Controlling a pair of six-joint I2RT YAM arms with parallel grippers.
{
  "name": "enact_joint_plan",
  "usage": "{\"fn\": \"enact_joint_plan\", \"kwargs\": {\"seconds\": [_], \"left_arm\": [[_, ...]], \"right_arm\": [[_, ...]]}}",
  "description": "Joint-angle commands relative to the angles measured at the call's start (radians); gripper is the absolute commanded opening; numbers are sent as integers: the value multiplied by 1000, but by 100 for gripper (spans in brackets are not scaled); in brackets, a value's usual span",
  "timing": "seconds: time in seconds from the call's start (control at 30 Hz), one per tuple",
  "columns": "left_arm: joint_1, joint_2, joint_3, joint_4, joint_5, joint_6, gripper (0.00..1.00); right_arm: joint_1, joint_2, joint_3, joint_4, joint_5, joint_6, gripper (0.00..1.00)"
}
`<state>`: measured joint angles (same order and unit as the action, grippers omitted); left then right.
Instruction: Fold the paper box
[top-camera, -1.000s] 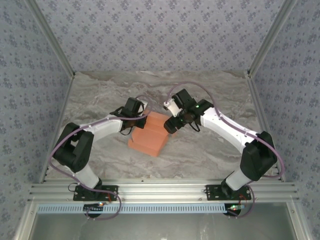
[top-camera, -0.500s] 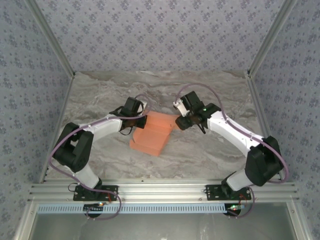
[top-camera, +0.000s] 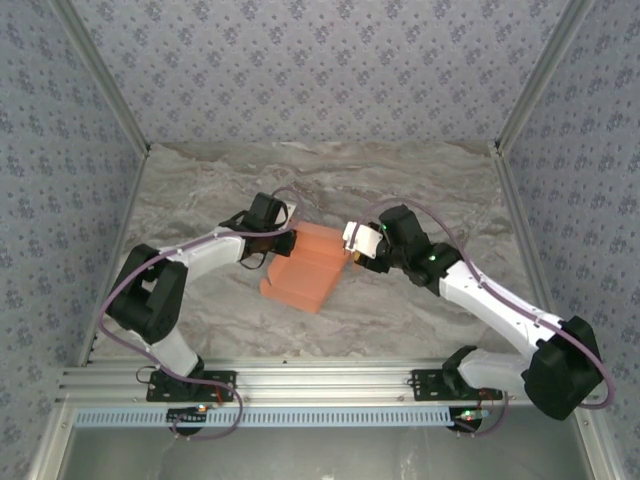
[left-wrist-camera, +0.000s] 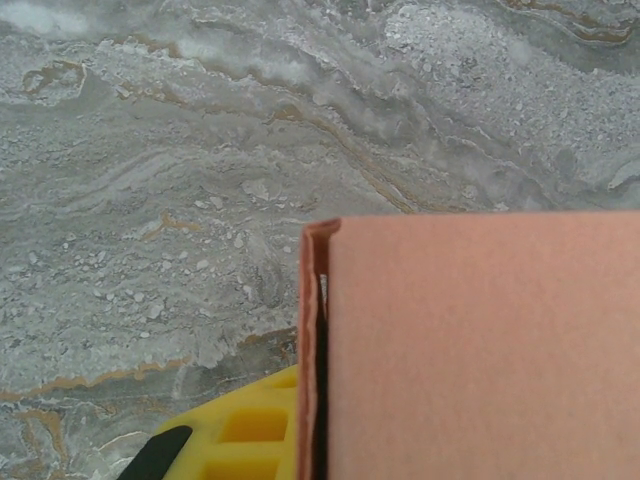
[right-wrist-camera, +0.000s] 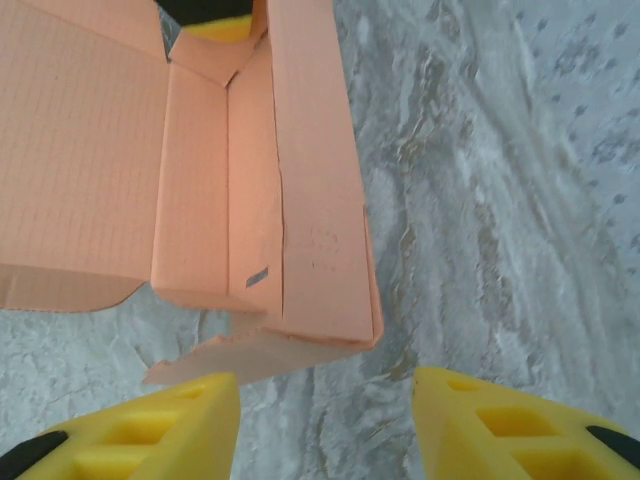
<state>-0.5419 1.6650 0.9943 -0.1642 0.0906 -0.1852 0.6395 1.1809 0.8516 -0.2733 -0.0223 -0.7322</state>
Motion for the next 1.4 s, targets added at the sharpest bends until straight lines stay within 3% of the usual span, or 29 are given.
{"fn": "enact_joint_plan", "kwargs": {"seconds": [0.0, 0.07, 0.2, 0.3, 0.47, 0.57, 0.7, 0.83, 1.13, 1.37], "left_arm": [[-8, 13, 35, -18, 26, -6, 0], [-9, 15, 36, -20, 25, -10, 0], [-9, 21, 52, -49, 9, -39, 0], [-8, 22, 56, -52, 19, -71, 0], [-11, 21, 60, -50, 34, -91, 0], [-12, 20, 65, -55, 36, -96, 0], [-12, 15, 63, -58, 37, -98, 0], [-13, 16, 60, -60, 36, -95, 0], [-13, 23, 67, -58, 40, -89, 0], [-12, 32, 73, -60, 48, -87, 0]], "right_arm": [[27, -39, -46, 109, 5, -125, 51], [31, -66, -49, 111, -9, -104, 58], [-25, -129, -43, 85, -177, 56, 78], [-52, -140, -64, 123, -268, 161, 85], [-44, -98, -117, 257, -235, 177, 86], [-34, -57, -112, 318, -215, 179, 84], [-3, -6, -128, 411, -56, 121, 78], [-9, 1, -168, 447, 16, 33, 71], [-1, -34, -198, 329, -82, -151, 55], [24, -5, -189, 299, 4, -215, 51]]}}
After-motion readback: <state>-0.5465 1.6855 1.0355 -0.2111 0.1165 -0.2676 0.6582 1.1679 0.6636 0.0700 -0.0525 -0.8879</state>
